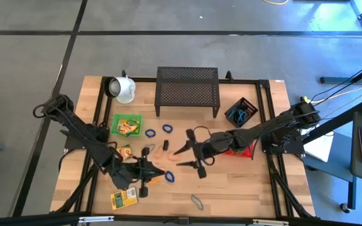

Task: Pick & Place Office Desk Supplies
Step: Put the orange rubber band into the black bin

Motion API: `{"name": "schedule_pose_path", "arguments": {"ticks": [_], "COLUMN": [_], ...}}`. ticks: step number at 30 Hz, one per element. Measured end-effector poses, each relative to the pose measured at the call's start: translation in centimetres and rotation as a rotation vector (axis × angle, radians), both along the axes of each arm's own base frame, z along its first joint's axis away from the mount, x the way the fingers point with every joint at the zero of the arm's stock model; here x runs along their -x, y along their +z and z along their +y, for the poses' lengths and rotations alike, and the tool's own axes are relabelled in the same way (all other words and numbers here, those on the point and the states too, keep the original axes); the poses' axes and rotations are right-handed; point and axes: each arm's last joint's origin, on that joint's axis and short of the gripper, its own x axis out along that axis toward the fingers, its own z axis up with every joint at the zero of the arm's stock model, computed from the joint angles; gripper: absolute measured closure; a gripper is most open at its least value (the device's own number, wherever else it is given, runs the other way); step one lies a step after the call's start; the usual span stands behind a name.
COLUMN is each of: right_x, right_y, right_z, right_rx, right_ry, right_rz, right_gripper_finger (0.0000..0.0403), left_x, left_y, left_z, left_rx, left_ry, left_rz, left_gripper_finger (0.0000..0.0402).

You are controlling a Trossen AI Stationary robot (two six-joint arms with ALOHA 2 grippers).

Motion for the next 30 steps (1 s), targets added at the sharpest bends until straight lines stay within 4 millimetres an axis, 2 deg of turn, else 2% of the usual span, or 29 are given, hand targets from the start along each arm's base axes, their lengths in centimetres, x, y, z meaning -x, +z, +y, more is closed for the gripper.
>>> {"name": "schedule_pose_path", "arguments": {"ticks": [4,10,26,30], "right_x": [-0.9,-1.6,-1.6,-1.6], "right_y": [-1.2,-2.0,-1.6,-1.6], "right_z": [0.6,0.8,0.8,0.8], "right_rx": [0.096,0.160,0.137,0.109], "right_ry": [0.101,0.115,0.105,0.100], "right_rz": [-0.081,-0.147,-0.183,-0.173], "right_gripper_finger": [0.0209,0.0209,0.0209,0.0221], "left_x": [-0.5,-1.1,-3.6,-3.8], "left_y": [1.2,2.1,2.8,2.8], "left_z": [-0.3,-0.2,3.0,3.4], "left_rx": [-0.021,-0.054,-0.057,-0.057], "left_ry": [-0.073,-0.125,-0.111,-0.098], "left_rz": [-0.097,-0.177,-0.231,-0.231], "left_gripper_finger": [0.0398,0.0398,0.0398,0.0398]}}
